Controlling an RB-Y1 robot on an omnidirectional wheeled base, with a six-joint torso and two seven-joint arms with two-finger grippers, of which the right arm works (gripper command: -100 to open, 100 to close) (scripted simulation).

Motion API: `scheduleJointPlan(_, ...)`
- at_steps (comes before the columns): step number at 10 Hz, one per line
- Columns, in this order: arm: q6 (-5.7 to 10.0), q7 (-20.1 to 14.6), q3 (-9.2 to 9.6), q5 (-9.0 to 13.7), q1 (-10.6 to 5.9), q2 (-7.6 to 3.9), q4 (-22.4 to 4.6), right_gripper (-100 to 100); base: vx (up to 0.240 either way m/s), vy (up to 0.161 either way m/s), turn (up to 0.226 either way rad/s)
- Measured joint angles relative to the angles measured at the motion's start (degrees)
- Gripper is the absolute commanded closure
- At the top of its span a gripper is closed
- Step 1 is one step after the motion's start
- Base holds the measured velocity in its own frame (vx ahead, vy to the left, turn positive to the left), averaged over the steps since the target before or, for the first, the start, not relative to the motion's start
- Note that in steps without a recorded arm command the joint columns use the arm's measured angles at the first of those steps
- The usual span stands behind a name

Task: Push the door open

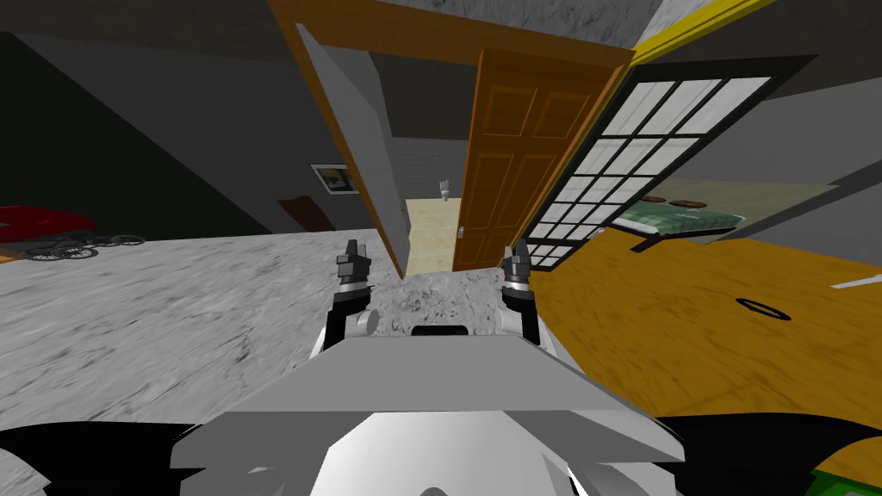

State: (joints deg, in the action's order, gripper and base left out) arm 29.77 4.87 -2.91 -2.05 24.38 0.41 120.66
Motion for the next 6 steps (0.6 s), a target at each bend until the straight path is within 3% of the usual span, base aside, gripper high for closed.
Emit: scheduleJointPlan(6, 1.33, -0.3, 0.75, -0.1, -3.48, -1.13, -7.9, -100, 0.096, -0.029, -0.005)
